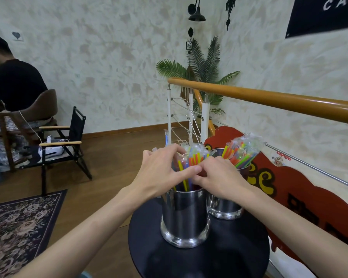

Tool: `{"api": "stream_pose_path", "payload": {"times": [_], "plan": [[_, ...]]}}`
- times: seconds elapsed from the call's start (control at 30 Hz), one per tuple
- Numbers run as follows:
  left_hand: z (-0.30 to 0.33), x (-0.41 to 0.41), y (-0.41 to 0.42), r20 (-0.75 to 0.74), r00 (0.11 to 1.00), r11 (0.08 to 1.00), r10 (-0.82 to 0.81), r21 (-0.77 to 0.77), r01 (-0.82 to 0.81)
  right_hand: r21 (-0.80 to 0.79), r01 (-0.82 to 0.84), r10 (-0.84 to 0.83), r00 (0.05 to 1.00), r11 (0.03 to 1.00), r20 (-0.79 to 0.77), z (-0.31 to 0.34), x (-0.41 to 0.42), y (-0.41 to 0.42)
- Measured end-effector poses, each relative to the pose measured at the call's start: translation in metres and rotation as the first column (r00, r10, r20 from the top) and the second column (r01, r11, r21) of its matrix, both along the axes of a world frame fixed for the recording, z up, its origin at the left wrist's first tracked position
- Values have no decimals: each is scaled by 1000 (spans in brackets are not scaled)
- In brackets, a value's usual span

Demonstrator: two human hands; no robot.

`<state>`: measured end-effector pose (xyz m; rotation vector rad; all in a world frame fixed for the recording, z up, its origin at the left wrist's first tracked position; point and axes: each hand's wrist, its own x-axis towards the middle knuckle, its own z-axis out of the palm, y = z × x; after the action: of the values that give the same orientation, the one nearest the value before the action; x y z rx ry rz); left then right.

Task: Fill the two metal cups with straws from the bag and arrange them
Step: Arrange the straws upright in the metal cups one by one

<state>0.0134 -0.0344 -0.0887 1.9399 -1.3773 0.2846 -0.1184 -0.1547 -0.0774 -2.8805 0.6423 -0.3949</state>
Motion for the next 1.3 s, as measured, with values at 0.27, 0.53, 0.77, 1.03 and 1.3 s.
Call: {"api": "stream_pose_path", "payload": {"times": [0.27, 0.53, 0.77, 1.03, 1.3], "plan": [[-6, 8, 5, 236, 972, 999, 6, -44, 4, 258, -231, 234, 972, 938, 16, -5, -9, -11], [-4, 12, 10, 341, 933, 993, 119, -24, -117, 228, -87, 62, 991, 970, 116, -15, -10, -21], [-6, 19, 12, 588, 793, 984, 159, -32, -174, 247, -30, -16, 983, 969, 183, -13, -6, -15], [-4, 20, 9, 687, 709, 984, 159, -51, -170, 87, 114, -127, 979, 990, 158, -20, 11, -17], [-3, 16, -1, 550, 793, 962, 263, -84, -261, 92, 84, -98, 983, 992, 153, -26, 14, -23]]}}
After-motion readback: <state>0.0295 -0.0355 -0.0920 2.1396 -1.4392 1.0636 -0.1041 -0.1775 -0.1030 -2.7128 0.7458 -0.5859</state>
